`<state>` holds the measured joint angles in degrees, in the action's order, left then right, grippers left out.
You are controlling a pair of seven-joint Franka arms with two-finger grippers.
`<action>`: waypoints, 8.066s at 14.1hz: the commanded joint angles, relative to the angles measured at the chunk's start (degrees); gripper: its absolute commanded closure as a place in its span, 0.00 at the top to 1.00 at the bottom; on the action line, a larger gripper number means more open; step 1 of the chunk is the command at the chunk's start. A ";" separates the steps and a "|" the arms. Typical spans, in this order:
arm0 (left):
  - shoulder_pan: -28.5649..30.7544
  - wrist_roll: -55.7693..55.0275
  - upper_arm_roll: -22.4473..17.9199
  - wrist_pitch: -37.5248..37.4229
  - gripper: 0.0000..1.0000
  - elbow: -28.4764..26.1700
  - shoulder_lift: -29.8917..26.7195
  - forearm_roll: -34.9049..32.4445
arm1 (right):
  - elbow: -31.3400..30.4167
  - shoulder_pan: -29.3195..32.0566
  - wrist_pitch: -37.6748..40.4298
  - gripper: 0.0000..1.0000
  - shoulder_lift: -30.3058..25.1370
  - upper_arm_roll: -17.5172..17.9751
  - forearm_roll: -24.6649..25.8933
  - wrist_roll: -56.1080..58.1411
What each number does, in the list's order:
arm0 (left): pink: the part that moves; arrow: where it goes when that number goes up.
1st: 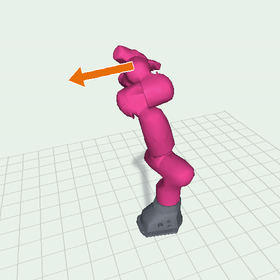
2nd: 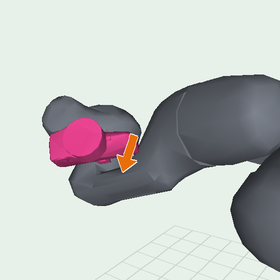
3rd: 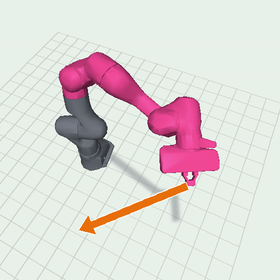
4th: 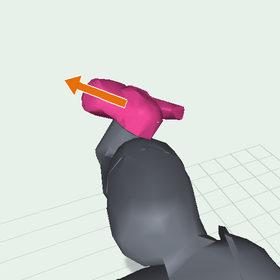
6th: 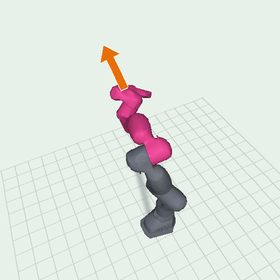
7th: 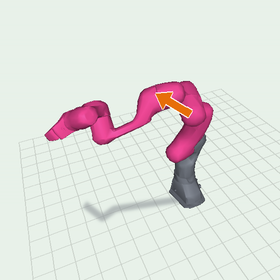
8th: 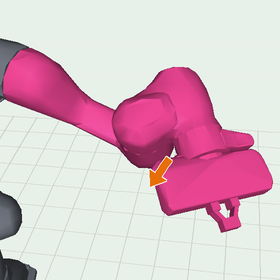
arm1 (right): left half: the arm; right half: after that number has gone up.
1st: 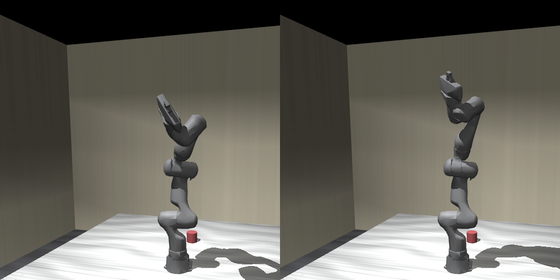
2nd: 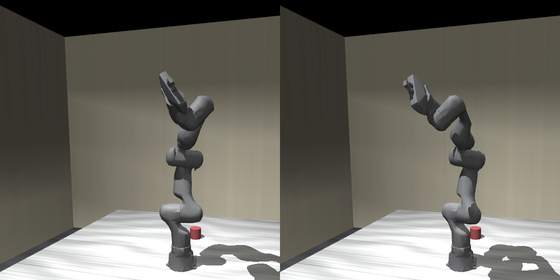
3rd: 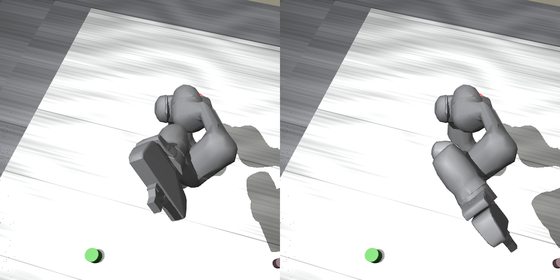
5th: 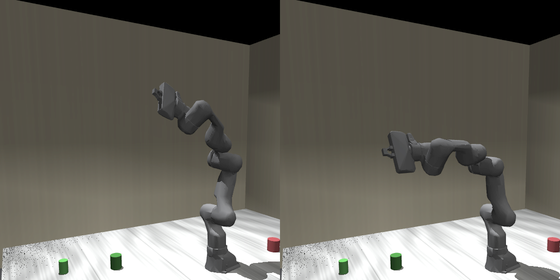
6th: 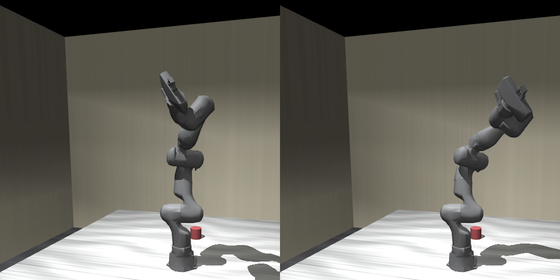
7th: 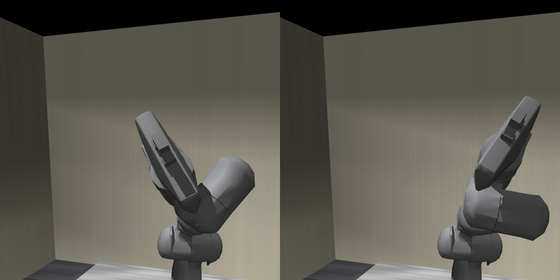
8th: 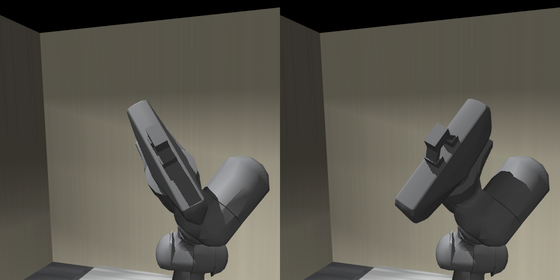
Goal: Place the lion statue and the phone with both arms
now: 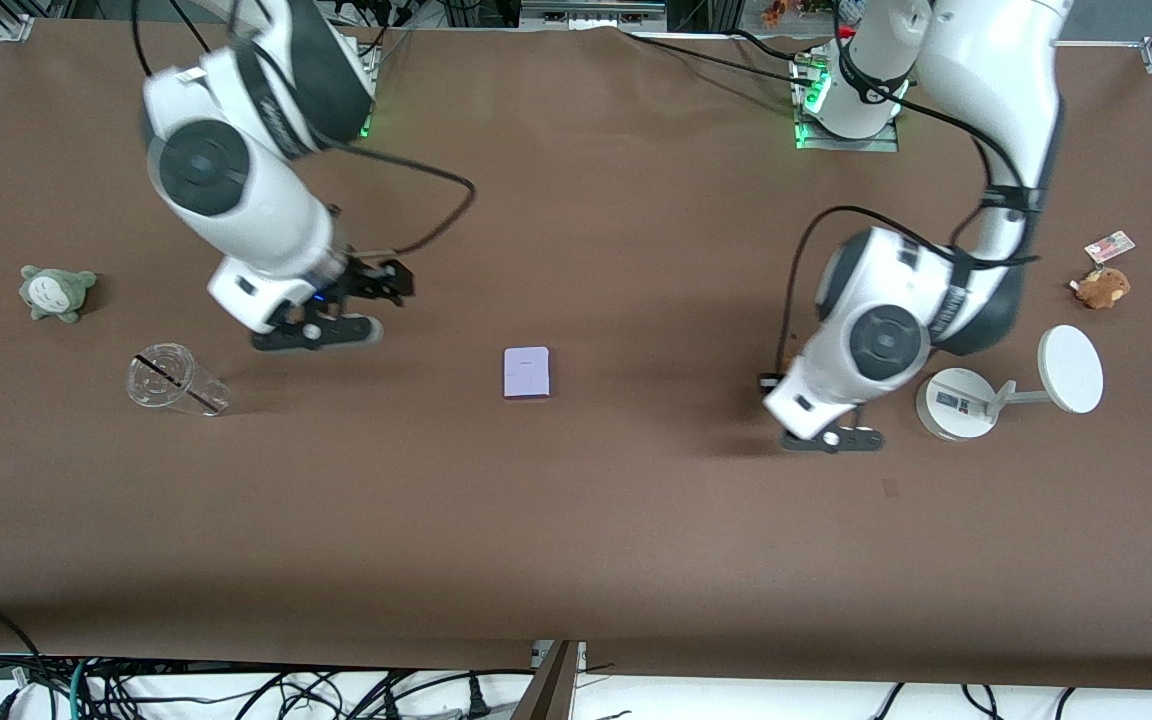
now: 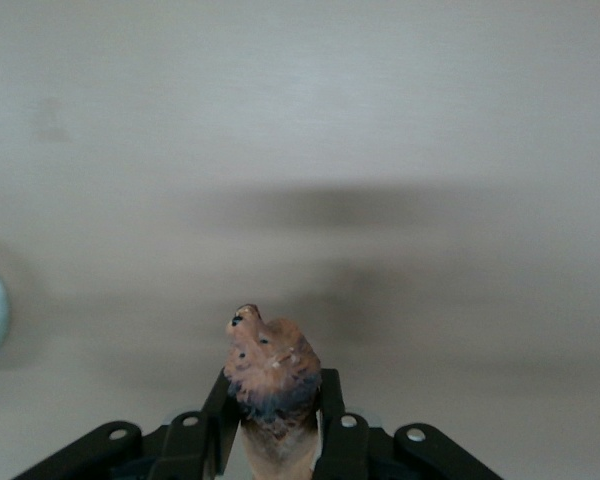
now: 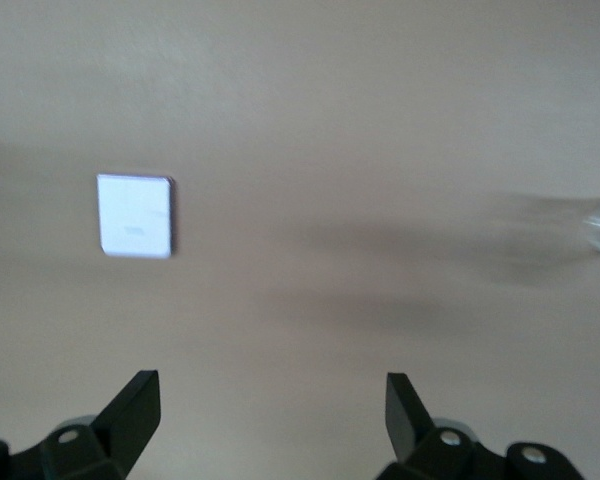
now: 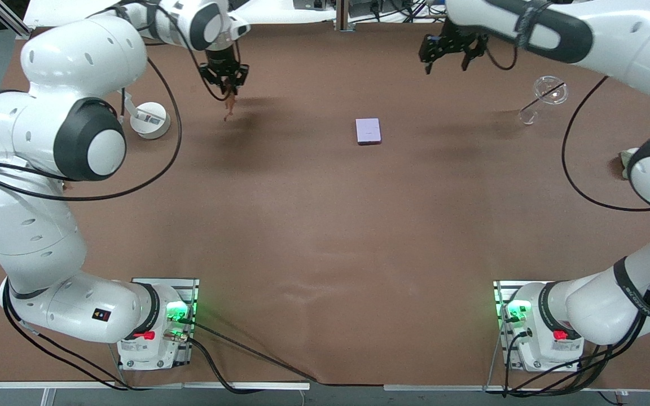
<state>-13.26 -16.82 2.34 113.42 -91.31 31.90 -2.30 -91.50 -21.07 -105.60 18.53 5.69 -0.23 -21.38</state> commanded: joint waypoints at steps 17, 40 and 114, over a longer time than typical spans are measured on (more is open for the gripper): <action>11.94 7.68 1.26 17.01 0.16 -14.07 0.27 -13.70 | 6.51 -10.57 -32.55 1.00 27.60 -0.42 0.32 -15.01; 11.51 7.50 9.17 -23.50 1.00 11.41 -10.17 -5.88 | 6.17 -7.15 -28.01 0.47 26.31 -0.59 3.48 -5.62; 12.47 9.70 2.49 -15.34 1.00 -6.34 -31.90 -1.39 | 9.42 17.47 27.63 0.99 -9.21 -1.30 3.13 19.35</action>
<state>-0.62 -7.63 4.75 98.80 -97.83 0.35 -3.48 -81.98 -3.66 -79.44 10.98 4.07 3.11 -2.38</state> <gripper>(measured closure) 0.000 0.004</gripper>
